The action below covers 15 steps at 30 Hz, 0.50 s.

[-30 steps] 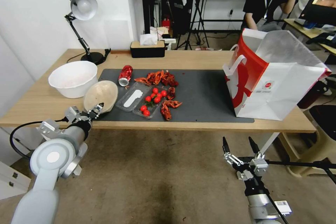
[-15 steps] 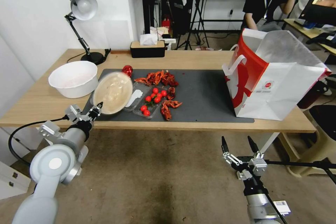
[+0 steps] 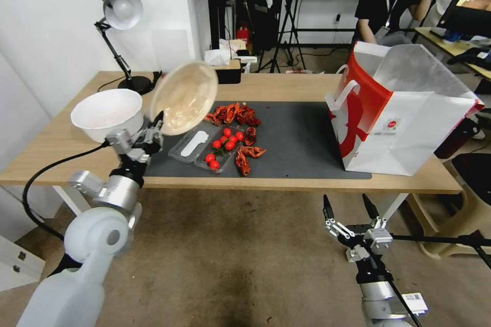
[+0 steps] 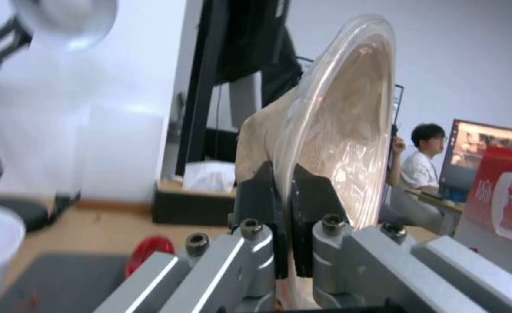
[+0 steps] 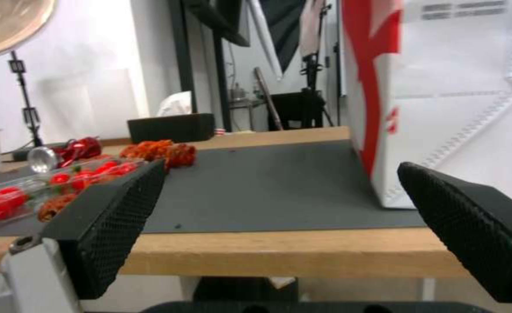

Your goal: Pick up the trash from the table and place it into the takeout bag.

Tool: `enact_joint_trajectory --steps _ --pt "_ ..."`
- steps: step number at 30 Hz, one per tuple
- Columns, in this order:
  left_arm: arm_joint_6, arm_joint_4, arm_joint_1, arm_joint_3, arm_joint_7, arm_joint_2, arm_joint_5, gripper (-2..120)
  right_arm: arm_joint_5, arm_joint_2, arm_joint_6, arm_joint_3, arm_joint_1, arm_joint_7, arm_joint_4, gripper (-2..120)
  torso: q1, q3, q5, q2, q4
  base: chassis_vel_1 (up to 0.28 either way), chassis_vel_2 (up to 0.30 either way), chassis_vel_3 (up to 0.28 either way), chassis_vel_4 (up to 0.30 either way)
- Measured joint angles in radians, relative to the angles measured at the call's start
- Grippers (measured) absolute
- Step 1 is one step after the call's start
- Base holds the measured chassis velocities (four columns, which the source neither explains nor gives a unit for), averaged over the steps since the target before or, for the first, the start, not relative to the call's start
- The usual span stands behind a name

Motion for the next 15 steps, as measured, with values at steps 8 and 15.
enact_joint_trajectory --steps 8,15 --pt "-0.018 0.016 -0.039 0.023 0.01 0.04 0.036 0 0.0 -0.008 -0.008 -0.013 0.018 -0.001 -0.001 100 0.0 0.0 0.0002 0.0 0.0009 0.0 0.0 0.0 0.0" --pt "-0.022 0.076 -0.211 0.143 0.022 0.139 0.021 0 -0.012 0.004 -0.011 -0.018 0.015 -0.003 -0.003 100 0.0 0.0 0.0 0.0 0.0002 0.0 0.0 0.0 0.0"
